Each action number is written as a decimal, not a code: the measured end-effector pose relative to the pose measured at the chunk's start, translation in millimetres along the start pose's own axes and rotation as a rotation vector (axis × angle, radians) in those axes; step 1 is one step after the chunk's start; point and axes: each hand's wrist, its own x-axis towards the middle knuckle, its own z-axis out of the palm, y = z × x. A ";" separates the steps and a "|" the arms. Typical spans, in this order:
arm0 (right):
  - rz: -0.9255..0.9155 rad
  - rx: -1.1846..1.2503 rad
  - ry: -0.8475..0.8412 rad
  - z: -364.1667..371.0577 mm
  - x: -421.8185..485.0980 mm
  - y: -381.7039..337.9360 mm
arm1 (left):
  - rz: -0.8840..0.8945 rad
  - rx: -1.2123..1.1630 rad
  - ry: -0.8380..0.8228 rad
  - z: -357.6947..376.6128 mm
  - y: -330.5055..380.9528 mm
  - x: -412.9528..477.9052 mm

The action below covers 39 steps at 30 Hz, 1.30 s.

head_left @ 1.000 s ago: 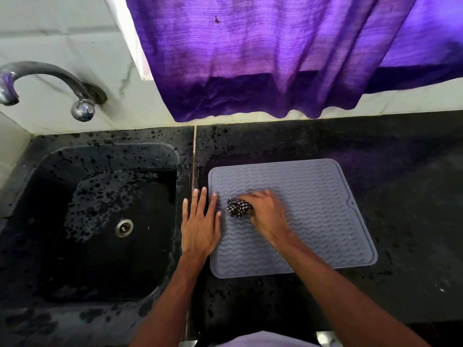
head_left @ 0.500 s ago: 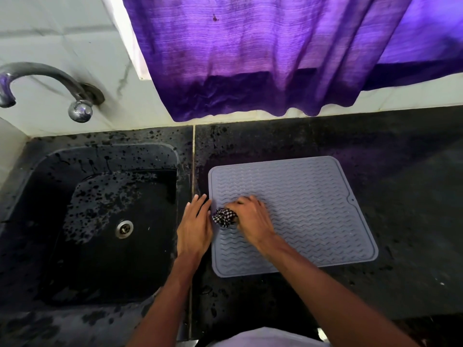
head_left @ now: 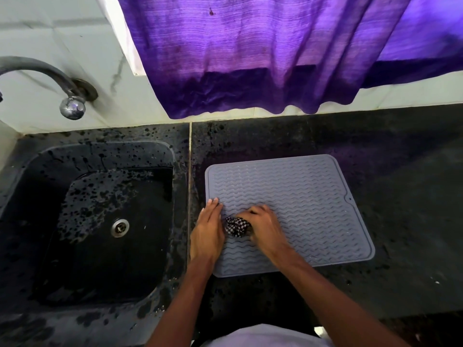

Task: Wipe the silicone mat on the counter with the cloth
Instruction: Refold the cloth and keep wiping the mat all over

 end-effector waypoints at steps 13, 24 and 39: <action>0.045 -0.035 0.073 -33.8 -7.6 39.4 | 0.007 0.157 0.109 20.8 10.6 -7.7; 0.059 -0.016 0.134 -39.5 -18.4 95.9 | 0.056 0.254 0.056 20.5 13.5 -7.2; 0.094 -0.036 0.196 -65.7 -30.1 140.1 | 0.043 0.257 0.011 20.5 13.9 -6.6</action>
